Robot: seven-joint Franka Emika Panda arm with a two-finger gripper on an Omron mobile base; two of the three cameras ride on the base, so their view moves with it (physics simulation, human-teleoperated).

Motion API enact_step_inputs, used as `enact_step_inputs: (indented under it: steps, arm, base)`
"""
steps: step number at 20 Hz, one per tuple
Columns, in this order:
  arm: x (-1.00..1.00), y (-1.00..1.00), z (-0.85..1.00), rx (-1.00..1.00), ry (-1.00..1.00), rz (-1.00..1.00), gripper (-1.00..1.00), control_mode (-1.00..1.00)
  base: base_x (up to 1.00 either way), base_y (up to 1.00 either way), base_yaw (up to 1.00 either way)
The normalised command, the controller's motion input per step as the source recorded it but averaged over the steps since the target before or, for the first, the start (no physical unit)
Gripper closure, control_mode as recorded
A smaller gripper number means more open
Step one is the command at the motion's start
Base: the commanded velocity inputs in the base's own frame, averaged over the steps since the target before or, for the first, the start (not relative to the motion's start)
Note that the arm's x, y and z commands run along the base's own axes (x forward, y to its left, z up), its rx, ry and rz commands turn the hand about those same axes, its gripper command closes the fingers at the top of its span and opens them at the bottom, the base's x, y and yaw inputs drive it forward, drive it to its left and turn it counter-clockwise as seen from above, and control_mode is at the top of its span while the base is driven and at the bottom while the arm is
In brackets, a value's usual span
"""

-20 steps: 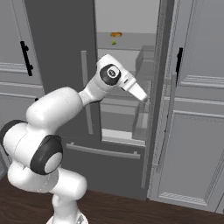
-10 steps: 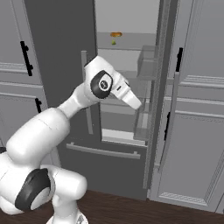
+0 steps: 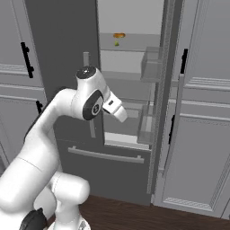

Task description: Grab a lemon wedge from the fridge and one ice cube from the ice bowl, and put them in the glass of lemonade.

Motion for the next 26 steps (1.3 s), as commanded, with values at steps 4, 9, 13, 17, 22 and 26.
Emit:
enact_step_inputs:
  steps: [4, 9, 13, 17, 22, 26]
  arm:
    - [0.05, 1.0, 0.59, -0.04, 0.03, 0.38, -1.0, -1.0]
    - [0.26, 1.0, 0.52, -0.11, 0.07, 0.13, -1.0, -1.0]
    - [-0.03, 0.97, -0.04, 0.0, -0.39, 0.0, -1.0, -1.0]
    - [0.66, 0.63, -0.26, 0.0, -0.17, 0.0, -1.0, -1.0]
    - [1.0, 0.28, -0.19, 0.0, 0.0, 0.0, -1.0, -1.0]
    - [1.0, 0.06, 0.01, 0.0, 0.0, 0.03, -1.0, -1.0]
  base:
    - [0.0, 0.0, 0.0]
    - [0.0, 0.0, 0.0]
    - [0.0, 0.0, 0.0]
    - [0.0, 0.0, 0.0]
    - [0.0, 0.0, 0.0]
    - [0.0, 0.0, 0.0]
